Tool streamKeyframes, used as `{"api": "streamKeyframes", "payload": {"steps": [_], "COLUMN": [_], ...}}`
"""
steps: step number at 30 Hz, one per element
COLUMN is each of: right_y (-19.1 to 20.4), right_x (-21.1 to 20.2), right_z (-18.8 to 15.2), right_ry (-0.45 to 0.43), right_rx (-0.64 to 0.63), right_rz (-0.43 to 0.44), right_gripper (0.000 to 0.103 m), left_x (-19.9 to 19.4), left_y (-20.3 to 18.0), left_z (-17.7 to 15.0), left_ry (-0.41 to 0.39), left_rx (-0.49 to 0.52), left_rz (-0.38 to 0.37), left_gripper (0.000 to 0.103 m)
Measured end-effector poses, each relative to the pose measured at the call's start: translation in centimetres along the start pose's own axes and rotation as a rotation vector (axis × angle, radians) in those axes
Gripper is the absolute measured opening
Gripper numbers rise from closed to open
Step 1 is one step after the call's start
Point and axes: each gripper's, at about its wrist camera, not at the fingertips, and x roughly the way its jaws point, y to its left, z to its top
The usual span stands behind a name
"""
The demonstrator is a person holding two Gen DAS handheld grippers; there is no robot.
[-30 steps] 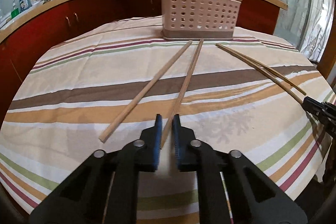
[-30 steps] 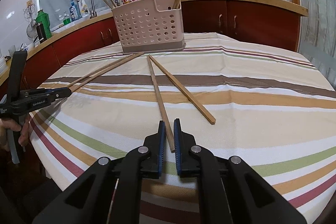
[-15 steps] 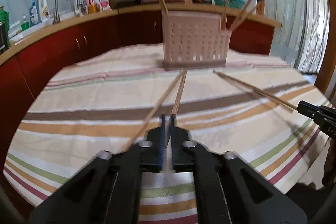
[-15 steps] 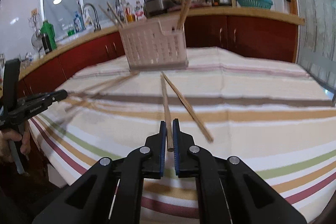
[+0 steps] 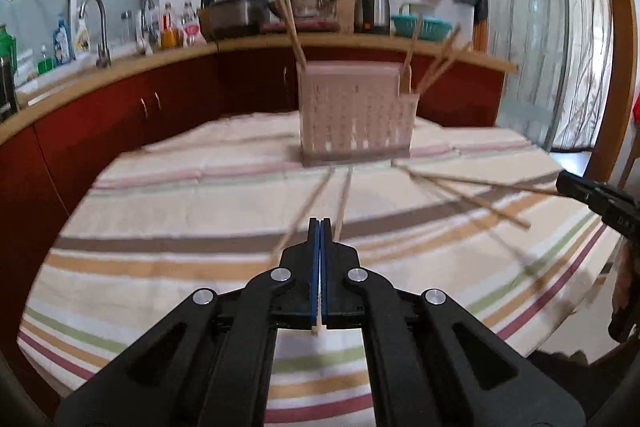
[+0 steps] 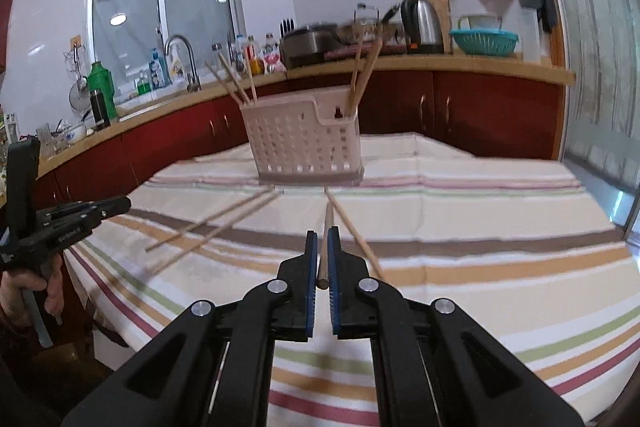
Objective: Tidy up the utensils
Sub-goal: 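Lift both held chopsticks upright and carry them above the beige basket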
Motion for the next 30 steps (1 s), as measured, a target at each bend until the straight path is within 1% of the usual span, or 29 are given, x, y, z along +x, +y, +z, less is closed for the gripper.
{"api": "streamKeyframes", "payload": {"steps": [4,6,10,13,14,15,19,22,24,30], "right_y": [0.1,0.3,0.4,0.3,0.3,0.2,0.2,0.2,0.3,0.7], "right_x": [0.6,0.8,0.9,0.9,0.9,0.9,0.9,0.7,0.4,-1.1], "right_z": [-1.0,-1.2,-1.4,-1.5,-1.5,-1.5,-1.4,-1.2,-1.0,0.7], "right_ry": [0.034,0.043,0.052,0.054,0.054,0.054,0.051,0.043,0.033,-0.022], "right_rx": [-0.006,-0.008,-0.014,-0.013,-0.012,-0.012,-0.011,-0.013,-0.013,-0.015], "right_rz": [0.002,0.006,0.013,0.016,0.017,0.017,0.018,0.019,0.021,0.032], "right_gripper": [0.006,0.006,0.006,0.006,0.006,0.006,0.006,0.006,0.006,0.006], "left_x": [2.5,3.5,4.4,4.9,5.0,5.1,4.8,4.3,3.4,-0.6], "left_y": [0.1,0.2,0.6,0.9,0.9,1.0,0.5,0.3,0.3,0.6], "left_z": [-2.1,-3.0,-4.2,-4.6,-4.8,-5.0,-5.5,-5.1,-4.4,-1.0], "left_ry": [0.088,0.123,0.156,0.177,0.184,0.193,0.180,0.161,0.129,-0.011], "left_rx": [-0.002,-0.005,-0.015,-0.024,-0.027,-0.028,0.003,0.004,0.003,-0.001], "left_rz": [-0.023,-0.025,-0.021,-0.018,-0.022,-0.027,-0.026,-0.025,-0.020,0.009], "left_gripper": [0.013,0.029,0.033,0.032,0.024,0.008,0.006,0.006,0.006,0.006]}}
